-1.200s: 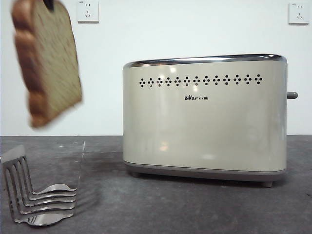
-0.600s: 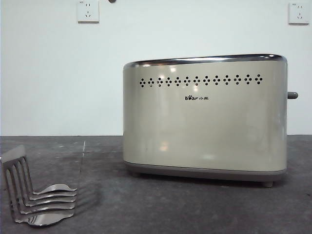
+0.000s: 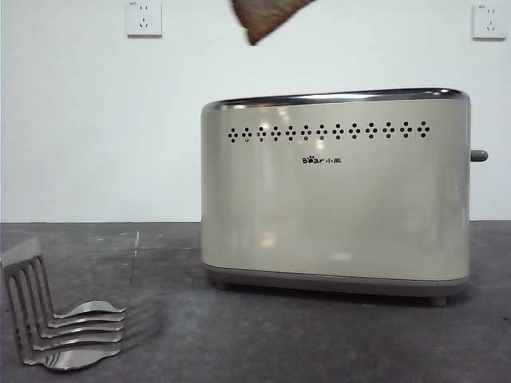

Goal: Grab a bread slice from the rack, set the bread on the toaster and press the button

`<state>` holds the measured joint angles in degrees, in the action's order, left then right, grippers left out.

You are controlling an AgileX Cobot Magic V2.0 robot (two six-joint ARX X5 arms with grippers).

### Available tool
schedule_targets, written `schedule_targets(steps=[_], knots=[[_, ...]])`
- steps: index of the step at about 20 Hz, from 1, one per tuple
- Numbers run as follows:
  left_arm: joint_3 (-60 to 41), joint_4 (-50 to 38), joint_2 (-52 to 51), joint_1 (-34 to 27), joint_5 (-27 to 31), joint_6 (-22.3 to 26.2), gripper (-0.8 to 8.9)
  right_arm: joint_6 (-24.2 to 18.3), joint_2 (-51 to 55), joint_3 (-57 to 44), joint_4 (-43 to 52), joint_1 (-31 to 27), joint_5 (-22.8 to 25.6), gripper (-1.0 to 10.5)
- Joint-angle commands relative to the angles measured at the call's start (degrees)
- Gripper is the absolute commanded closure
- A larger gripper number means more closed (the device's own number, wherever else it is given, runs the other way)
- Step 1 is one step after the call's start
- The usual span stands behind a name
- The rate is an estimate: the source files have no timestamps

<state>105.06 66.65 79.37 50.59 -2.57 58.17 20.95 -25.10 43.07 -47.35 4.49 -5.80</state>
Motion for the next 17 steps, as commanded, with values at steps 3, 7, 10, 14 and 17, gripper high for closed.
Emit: schedule_targets(steps=[3,7,10,14,17], knots=[[-0.11,-2.36,3.15,0.11,-0.39,4.11,8.22,-0.61,0.09,0.17,-0.79,0.07,0.24,9.5],[-0.11,-3.65,5.57,0.07,-0.28,6.99,8.22,-0.63,0.09,0.17,-0.76,0.07,0.24,9.5],[-0.11,-6.19,7.02,0.09,0.85,8.46,8.22,-0.63,0.09,0.17,-0.76,0.07,0.24,9.5],[-0.11,-7.98,8.26,0.07,1.11,8.52,8.22,-0.63,0.09,0.17,-0.79,0.04,0.26,9.5],[-0.11,-7.58,9.2,0.02,1.18,8.52,8.22,-0.63,0.09,0.17,-0.76,0.04,0.28,9.5]])
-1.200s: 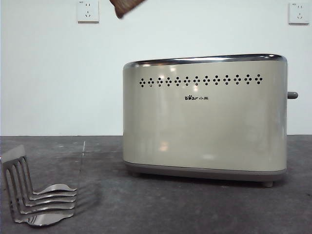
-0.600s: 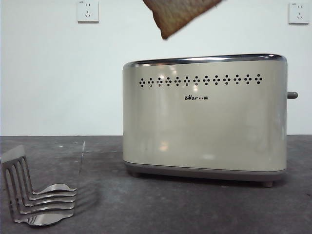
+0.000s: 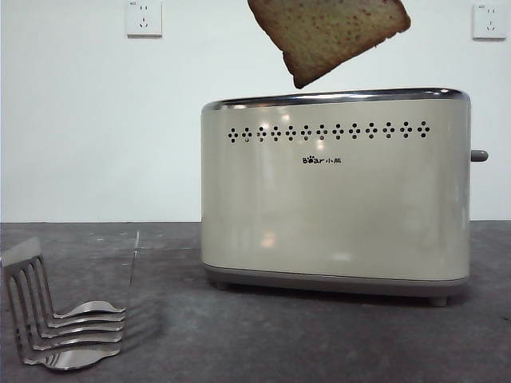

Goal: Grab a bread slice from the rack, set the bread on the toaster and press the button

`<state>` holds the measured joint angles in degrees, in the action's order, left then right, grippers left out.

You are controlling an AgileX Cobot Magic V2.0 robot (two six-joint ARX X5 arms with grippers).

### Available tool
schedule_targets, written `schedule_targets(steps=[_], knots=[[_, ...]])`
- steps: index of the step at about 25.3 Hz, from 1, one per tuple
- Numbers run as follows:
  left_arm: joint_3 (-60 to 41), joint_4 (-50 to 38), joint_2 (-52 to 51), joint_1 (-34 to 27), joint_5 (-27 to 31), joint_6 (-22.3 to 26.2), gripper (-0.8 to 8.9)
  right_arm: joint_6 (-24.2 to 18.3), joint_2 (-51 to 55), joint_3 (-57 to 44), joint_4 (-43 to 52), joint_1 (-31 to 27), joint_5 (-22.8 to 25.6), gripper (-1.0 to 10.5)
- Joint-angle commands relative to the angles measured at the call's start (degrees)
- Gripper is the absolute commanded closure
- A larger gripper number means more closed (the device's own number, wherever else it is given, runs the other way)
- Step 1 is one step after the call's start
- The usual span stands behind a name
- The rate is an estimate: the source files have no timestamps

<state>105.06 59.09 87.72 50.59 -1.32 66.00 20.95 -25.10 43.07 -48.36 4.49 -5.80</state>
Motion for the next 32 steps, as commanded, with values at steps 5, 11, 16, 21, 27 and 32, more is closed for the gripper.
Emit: schedule_targets(steps=[5,11,16,21,27,32], knots=[[-0.11,0.17,2.12,-0.44,0.04,0.68,8.22,-0.63,0.09,0.17,0.24,0.04,1.11,9.5],[-0.11,1.29,3.3,-0.83,0.09,0.68,8.22,-0.63,0.09,0.17,0.24,0.04,1.38,9.5],[-0.11,1.95,4.28,-2.43,0.11,0.68,8.22,-0.66,0.09,0.17,0.24,0.04,1.4,9.5],[-0.11,2.19,5.44,-3.39,2.69,0.7,8.22,-0.63,0.09,0.17,0.11,0.04,1.77,9.5],[-0.11,1.25,7.37,-3.41,2.43,0.7,8.22,-0.63,0.09,0.17,0.09,0.04,1.77,9.5],[-0.13,0.7,9.99,-3.17,2.38,0.7,8.22,-0.63,0.09,0.17,-0.87,0.04,1.77,9.5]])
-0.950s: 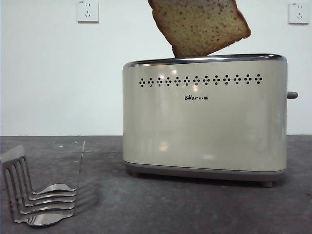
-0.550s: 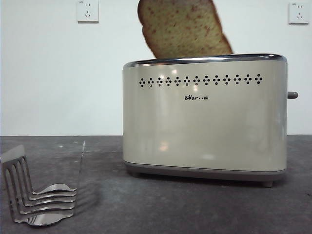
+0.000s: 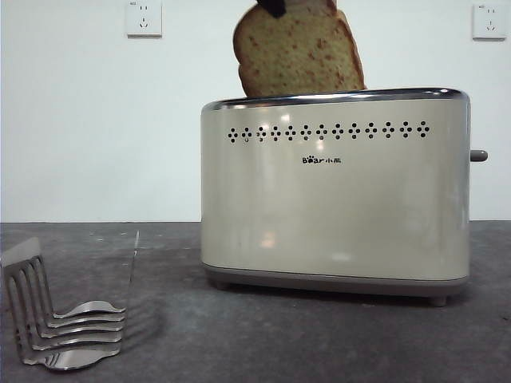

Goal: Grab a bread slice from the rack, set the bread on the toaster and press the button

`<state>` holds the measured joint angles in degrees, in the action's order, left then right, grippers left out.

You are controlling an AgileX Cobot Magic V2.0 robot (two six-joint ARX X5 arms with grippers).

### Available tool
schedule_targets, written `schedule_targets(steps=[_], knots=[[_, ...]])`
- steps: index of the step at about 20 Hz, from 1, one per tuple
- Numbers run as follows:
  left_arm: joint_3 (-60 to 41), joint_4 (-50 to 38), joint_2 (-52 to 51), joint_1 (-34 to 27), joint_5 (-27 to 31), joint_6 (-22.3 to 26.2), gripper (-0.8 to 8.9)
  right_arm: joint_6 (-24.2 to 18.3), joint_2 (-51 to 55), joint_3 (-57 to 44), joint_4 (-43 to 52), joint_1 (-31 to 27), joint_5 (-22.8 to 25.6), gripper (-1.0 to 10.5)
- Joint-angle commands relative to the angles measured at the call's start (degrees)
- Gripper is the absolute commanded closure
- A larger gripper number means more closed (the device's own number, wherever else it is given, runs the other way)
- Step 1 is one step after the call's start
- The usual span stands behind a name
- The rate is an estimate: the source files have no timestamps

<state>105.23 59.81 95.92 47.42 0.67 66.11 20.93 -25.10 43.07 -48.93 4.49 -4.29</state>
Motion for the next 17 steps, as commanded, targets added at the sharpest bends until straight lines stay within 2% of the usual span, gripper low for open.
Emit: schedule_targets(steps=[1,17], knots=[[-0.28,-0.46,2.47,0.07,0.37,0.59,8.22,-0.61,0.09,0.17,-0.76,0.04,0.35,9.5],[-0.28,-5.64,5.35,0.92,-2.62,-0.39,8.14,-0.59,0.09,0.17,-4.7,0.04,3.3,9.5]])
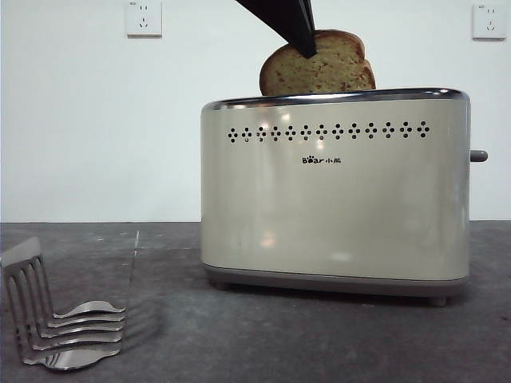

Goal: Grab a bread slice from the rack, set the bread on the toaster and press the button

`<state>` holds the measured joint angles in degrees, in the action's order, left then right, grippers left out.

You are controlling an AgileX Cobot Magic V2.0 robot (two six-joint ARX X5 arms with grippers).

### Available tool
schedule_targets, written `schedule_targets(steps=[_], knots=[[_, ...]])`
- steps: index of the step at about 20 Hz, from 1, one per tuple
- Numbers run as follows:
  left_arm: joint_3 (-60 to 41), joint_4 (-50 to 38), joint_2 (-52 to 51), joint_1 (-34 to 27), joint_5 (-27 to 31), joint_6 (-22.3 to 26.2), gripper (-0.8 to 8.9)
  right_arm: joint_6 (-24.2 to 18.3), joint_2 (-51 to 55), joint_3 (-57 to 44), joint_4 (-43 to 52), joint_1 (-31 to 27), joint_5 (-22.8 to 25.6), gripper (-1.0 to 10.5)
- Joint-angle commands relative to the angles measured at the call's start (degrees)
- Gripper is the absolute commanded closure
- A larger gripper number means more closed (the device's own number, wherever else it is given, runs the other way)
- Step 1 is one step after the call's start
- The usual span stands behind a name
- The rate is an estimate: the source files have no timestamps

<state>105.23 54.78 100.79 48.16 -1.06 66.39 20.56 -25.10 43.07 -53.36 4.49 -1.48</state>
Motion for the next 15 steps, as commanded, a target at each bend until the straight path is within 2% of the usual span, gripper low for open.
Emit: schedule_targets(steps=[1,3,4,7,8,15], knots=[[-0.28,-0.52,0.48,0.17,-0.87,-1.38,8.13,-0.22,0.09,0.17,-0.7,0.04,0.83,9.5],[-0.28,-0.46,0.48,0.15,-0.9,-3.21,7.92,-0.17,0.09,0.17,-1.11,0.04,1.14,9.5],[-0.28,-0.42,0.48,0.13,-0.87,-3.39,7.35,0.04,0.09,0.17,-1.11,0.04,1.2,9.5],[-0.2,-0.5,0.31,0.13,-0.87,-5.51,4.8,0.24,0.09,0.17,-1.14,0.04,1.55,9.5],[-0.17,-0.52,0.07,0.04,-0.87,-6.86,4.5,0.24,0.09,0.17,-1.14,0.04,1.55,9.5],[-0.13,0.28,-6.71,-0.63,-0.39,-21.4,4.39,0.22,0.09,0.17,-6.95,0.04,1.55,9.5]])
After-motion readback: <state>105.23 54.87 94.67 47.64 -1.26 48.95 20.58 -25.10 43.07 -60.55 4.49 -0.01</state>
